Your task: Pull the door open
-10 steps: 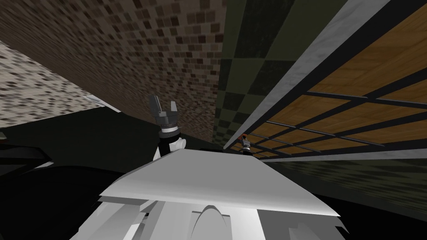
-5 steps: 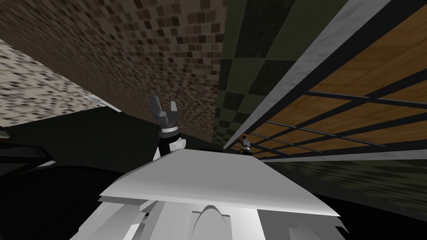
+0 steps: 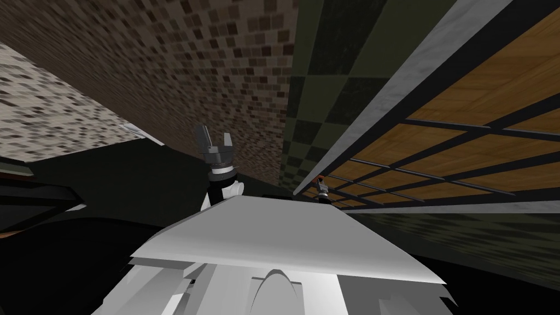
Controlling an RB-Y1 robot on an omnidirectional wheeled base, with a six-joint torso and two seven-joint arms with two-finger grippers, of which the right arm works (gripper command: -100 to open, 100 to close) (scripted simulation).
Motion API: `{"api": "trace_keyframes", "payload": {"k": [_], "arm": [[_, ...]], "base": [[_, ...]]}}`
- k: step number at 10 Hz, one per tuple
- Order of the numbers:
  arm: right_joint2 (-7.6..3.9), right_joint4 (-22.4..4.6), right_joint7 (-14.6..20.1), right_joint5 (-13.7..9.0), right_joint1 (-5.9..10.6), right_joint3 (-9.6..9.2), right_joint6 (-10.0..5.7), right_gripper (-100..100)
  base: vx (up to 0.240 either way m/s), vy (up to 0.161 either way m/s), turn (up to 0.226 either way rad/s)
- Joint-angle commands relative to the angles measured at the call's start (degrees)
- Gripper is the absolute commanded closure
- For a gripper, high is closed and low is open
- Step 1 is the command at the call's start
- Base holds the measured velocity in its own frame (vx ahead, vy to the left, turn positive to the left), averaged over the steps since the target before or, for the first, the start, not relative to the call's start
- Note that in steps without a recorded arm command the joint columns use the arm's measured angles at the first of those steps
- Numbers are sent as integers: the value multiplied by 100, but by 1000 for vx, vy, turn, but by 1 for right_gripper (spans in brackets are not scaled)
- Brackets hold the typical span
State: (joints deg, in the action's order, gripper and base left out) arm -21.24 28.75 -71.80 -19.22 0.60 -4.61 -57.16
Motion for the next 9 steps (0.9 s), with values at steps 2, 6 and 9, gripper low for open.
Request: {"api": "trace_keyframes", "payload": {"k": [2,6,9], "arm": [[25,-3,321,-10,-3,14,14,100],[48,8,819,-27,9,44,35,100],[67,18,1248,-42,19,70,53,100]], "base": [[-40,-12,32],[-32,-14,34],[-39,-12,39]]}}
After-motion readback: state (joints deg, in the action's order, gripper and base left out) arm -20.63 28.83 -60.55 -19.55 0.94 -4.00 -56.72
